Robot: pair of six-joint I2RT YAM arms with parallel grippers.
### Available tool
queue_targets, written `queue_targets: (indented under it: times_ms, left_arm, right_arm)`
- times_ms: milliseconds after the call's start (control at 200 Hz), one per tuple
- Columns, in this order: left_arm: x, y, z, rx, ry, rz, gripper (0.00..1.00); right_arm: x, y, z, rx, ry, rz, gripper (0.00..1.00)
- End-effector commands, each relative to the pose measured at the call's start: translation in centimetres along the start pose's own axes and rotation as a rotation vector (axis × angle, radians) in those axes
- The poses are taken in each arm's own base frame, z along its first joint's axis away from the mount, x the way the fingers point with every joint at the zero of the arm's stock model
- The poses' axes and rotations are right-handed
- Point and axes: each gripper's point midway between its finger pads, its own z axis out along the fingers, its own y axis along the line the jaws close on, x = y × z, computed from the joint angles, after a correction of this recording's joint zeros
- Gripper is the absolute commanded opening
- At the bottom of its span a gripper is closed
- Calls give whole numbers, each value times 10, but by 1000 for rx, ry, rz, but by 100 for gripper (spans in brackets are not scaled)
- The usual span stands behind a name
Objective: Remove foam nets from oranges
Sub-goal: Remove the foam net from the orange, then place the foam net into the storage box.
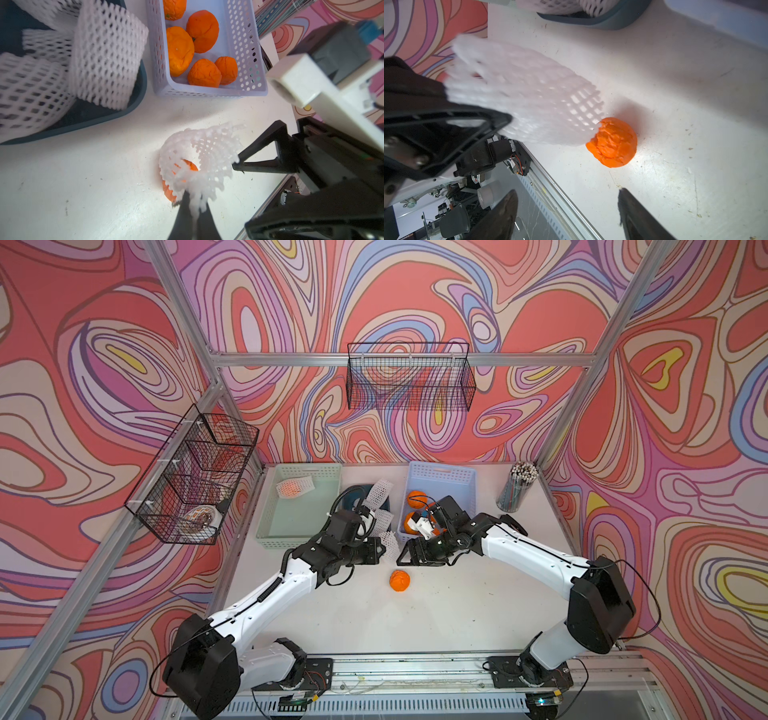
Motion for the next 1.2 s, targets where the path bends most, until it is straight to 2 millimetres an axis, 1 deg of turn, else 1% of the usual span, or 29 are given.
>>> queue_targets:
  times_ms: [0, 120, 200, 300, 416, 506, 586, 681, 746, 861, 992, 1092, 1132, 1167, 1192]
  left_arm:
    - [-12, 3, -25, -10, 27, -26, 0]
    - [-28, 13, -39, -48, 88, -69, 0]
    - [-35, 16, -44, -82, 130, -49, 0]
    - [-44, 25, -42, -129, 174, -37, 0]
    - [-55, 41, -35, -172, 204, -52, 0]
    - [-67, 51, -27, -187, 187, -51, 0]
    - [-78, 57, -21, -204, 183, -41, 0]
    - [-88, 58, -11, -204, 192, -27, 0]
    - [-94, 62, -4, -216, 197, -22, 0]
    - [-100, 72, 10, -245, 224, -24, 0]
    - [-98, 88, 28, -293, 316, -38, 0]
    - [-104, 98, 33, -342, 341, -36, 0]
    - [-108, 100, 35, -358, 337, -31, 4]
    - [-111, 102, 36, -369, 334, -29, 9]
    - [-112, 104, 37, -378, 335, -28, 25]
  right_arm:
    - [-5, 2, -7, 17, -13, -15, 79]
    - [-4, 1, -5, 15, 1, -8, 79]
    - [-3, 1, -4, 12, 3, -6, 79]
    - [-2, 0, -2, 9, 16, -1, 79]
    - [-1, -1, 0, 4, 19, 3, 79]
    - [0, -1, 0, 1, 22, 8, 79]
    - [1, -1, 1, -1, 26, 12, 79]
    - [4, -3, 3, -5, 34, 21, 79]
    - [7, -4, 5, -11, 41, 29, 79]
    - [11, -5, 7, -20, 48, 41, 79]
    - [12, -5, 7, -24, 54, 45, 79]
    - [12, -3, 7, -33, 55, 49, 79]
    - [13, -2, 7, -39, 55, 54, 79]
    - [13, -1, 7, -45, 54, 60, 79]
    - [13, -1, 7, -49, 52, 63, 79]
